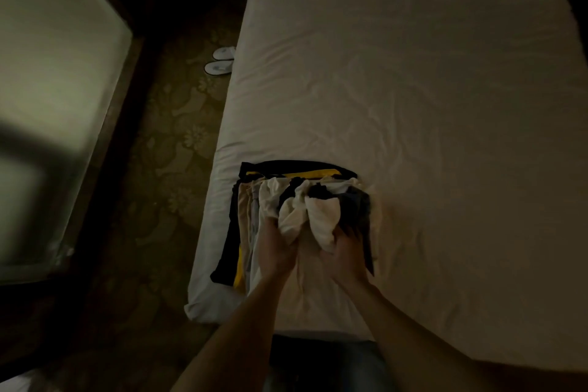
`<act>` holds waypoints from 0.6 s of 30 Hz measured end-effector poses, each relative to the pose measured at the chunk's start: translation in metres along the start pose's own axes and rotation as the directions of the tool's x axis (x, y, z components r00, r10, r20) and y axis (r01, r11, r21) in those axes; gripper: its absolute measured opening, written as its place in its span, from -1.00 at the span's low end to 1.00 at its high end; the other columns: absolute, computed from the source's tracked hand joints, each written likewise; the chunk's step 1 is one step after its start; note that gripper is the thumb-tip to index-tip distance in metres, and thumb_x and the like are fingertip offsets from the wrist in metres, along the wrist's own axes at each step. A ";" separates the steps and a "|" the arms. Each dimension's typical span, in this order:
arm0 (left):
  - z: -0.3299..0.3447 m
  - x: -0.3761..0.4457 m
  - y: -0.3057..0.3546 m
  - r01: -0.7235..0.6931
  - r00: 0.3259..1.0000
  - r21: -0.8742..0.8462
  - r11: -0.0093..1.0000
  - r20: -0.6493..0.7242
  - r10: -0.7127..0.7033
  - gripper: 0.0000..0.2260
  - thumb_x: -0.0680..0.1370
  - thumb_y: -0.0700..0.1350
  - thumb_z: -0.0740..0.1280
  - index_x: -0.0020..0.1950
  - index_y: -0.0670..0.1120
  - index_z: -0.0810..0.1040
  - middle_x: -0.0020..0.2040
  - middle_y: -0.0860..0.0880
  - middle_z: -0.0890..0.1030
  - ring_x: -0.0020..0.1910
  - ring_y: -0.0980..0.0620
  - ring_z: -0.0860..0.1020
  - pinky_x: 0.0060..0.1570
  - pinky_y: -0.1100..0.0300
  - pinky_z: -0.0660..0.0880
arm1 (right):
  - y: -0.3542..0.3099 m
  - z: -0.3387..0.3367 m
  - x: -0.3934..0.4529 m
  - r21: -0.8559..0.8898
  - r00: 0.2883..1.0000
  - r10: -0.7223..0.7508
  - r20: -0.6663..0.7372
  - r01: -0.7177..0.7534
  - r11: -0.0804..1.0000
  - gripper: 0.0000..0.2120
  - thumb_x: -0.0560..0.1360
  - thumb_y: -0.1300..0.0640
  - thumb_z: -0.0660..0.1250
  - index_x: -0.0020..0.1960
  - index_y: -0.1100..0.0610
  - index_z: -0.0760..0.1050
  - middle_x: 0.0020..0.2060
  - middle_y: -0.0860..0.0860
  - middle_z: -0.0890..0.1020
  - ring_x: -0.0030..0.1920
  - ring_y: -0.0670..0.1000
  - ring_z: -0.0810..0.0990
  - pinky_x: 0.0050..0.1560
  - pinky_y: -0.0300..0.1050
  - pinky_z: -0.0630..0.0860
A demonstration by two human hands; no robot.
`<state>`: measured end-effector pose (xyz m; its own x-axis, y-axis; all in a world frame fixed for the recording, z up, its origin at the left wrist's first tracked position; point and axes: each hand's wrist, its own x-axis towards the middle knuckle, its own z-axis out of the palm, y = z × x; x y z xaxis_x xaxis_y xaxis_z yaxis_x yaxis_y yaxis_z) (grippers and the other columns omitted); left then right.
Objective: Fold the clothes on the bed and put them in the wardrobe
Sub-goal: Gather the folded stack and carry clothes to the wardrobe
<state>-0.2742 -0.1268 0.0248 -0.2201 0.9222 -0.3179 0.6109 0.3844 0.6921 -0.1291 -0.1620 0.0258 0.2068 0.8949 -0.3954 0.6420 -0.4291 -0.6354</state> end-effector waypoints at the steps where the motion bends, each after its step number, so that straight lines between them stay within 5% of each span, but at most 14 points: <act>1: -0.006 0.004 0.004 0.046 0.999 -0.112 0.993 0.023 -0.044 -0.43 0.33 0.14 0.49 0.26 0.00 0.41 0.10 0.07 0.57 0.03 0.08 0.57 -0.11 0.08 0.57 | 0.000 -0.003 0.000 -0.014 1.000 0.006 -0.004 -0.006 1.000 -0.48 0.43 -0.04 0.30 0.38 0.01 0.41 0.26 0.10 0.52 0.31 0.23 0.43 0.23 0.15 0.44; 3: -0.010 0.014 0.000 0.139 0.985 -0.235 0.962 0.130 -0.110 -0.39 0.25 0.05 0.50 0.24 -0.06 0.44 0.06 0.05 0.58 0.02 0.08 0.59 -0.14 0.12 0.60 | -0.002 -0.008 0.000 -0.016 0.999 0.033 -0.025 -0.033 0.999 -0.48 0.42 0.04 0.34 0.37 0.04 0.43 0.26 0.14 0.50 0.28 0.25 0.43 0.23 0.15 0.44; 6: -0.014 0.018 0.007 0.121 0.962 0.019 0.992 0.242 -0.122 -0.63 0.30 -0.02 0.40 0.06 -0.12 0.57 -0.08 -0.08 0.62 -0.06 -0.10 0.62 -0.21 0.07 0.58 | -0.011 -0.011 -0.001 0.056 0.987 0.118 -0.112 -0.112 0.992 -0.34 0.40 0.14 0.41 0.46 0.08 0.29 0.39 0.19 0.32 0.37 0.26 0.33 0.34 0.17 0.38; 8: -0.011 0.016 0.007 0.064 0.970 0.253 0.965 0.211 -0.119 -0.63 0.37 0.00 0.39 0.12 -0.12 0.56 0.06 -0.17 0.56 0.11 -0.18 0.53 -0.03 0.05 0.51 | -0.014 -0.015 0.002 0.212 0.943 0.290 -0.160 -0.255 0.944 -0.13 0.35 0.12 0.48 0.54 0.07 0.11 0.42 0.23 0.26 0.37 0.26 0.33 0.32 0.17 0.40; 10: -0.003 0.009 0.007 0.095 0.968 0.307 0.947 0.192 -0.159 -0.53 0.39 0.02 0.41 0.27 -0.04 0.44 0.31 -0.19 0.36 0.35 -0.23 0.30 0.31 -0.12 0.32 | -0.011 -0.019 0.011 0.287 0.876 0.472 -0.095 -0.430 0.856 -0.02 0.35 0.06 0.52 0.57 0.11 -0.01 0.43 0.24 0.25 0.36 0.26 0.36 0.28 0.12 0.39; 14: 0.008 0.003 0.007 0.019 0.966 0.314 0.949 0.239 -0.098 -0.39 0.41 0.06 0.42 0.40 0.02 0.30 0.53 -0.21 0.09 0.54 -0.21 -0.05 0.47 -0.18 -0.02 | -0.004 -0.028 0.029 0.391 0.780 0.621 0.082 -0.598 0.700 -0.41 0.53 0.06 0.38 0.46 0.16 0.23 0.36 0.08 0.41 0.32 0.09 0.41 0.27 -0.04 0.36; 18: 0.006 -0.001 0.005 -0.052 0.984 0.376 0.925 0.175 -0.016 -0.48 0.38 0.12 0.38 0.29 0.07 0.35 0.41 -0.09 0.33 0.50 -0.16 0.09 0.42 -0.26 0.04 | 0.004 -0.040 0.035 0.162 0.774 0.626 0.095 -0.633 0.757 -0.36 0.34 -0.06 0.51 0.36 0.02 0.38 0.30 0.15 0.43 0.30 0.24 0.37 0.24 0.16 0.41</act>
<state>-0.2665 -0.1257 0.0244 -0.0931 0.8944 -0.4375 0.8627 0.2918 0.4130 -0.0900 -0.1272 0.0359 0.4917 0.4121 -0.7671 0.2359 -0.9110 -0.3382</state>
